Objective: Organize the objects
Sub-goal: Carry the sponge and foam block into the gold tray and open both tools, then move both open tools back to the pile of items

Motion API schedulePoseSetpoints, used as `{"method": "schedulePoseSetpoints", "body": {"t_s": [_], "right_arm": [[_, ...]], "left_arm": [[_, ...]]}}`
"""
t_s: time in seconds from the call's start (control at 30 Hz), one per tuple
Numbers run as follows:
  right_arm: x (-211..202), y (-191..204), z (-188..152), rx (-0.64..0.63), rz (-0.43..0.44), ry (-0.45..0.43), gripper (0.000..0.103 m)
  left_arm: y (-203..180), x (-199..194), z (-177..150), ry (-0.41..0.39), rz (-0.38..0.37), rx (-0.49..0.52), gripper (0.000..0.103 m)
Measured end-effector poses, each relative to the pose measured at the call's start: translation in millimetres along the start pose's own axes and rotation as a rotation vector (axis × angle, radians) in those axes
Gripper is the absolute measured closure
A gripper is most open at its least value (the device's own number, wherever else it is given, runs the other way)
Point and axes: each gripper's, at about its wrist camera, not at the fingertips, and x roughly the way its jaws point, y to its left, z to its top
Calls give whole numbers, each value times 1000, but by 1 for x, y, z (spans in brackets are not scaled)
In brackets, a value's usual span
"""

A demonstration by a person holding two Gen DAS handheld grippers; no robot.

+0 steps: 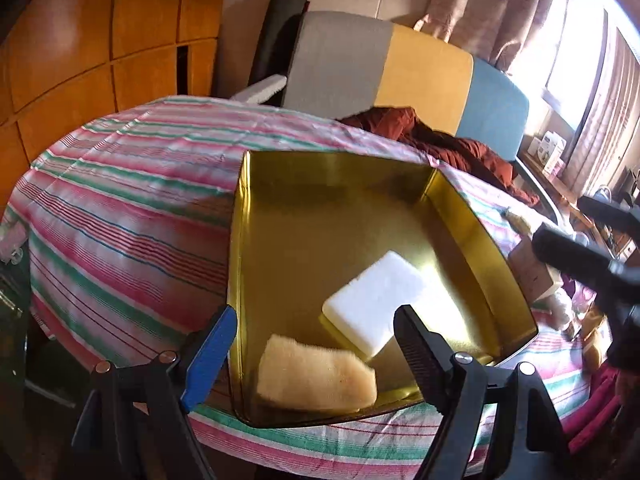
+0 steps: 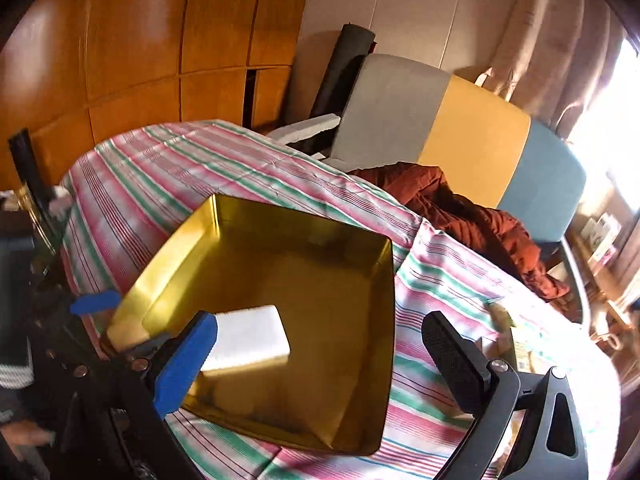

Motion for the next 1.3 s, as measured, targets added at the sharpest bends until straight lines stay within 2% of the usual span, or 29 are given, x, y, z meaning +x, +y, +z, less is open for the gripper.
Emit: {"method": "schedulePoseSetpoints", "body": {"t_s": [0.23,0.37,0.5,1.3], "right_arm": [[-5,-8,-12,67,69,-12,0],[-8,-6,-19,87,58,-33,0],[-13,-6,-21,101,11,-51,0],[-18,-33,-34,170,-12,-52,0]], "left_arm": [[-1,-21,6,-49,27,-7,21],[-3,-25,5,-46,31,-10,21],[-7,-27,4,-36,35,-3,21],[-36,-37,4,-37,23,57,21]]}}
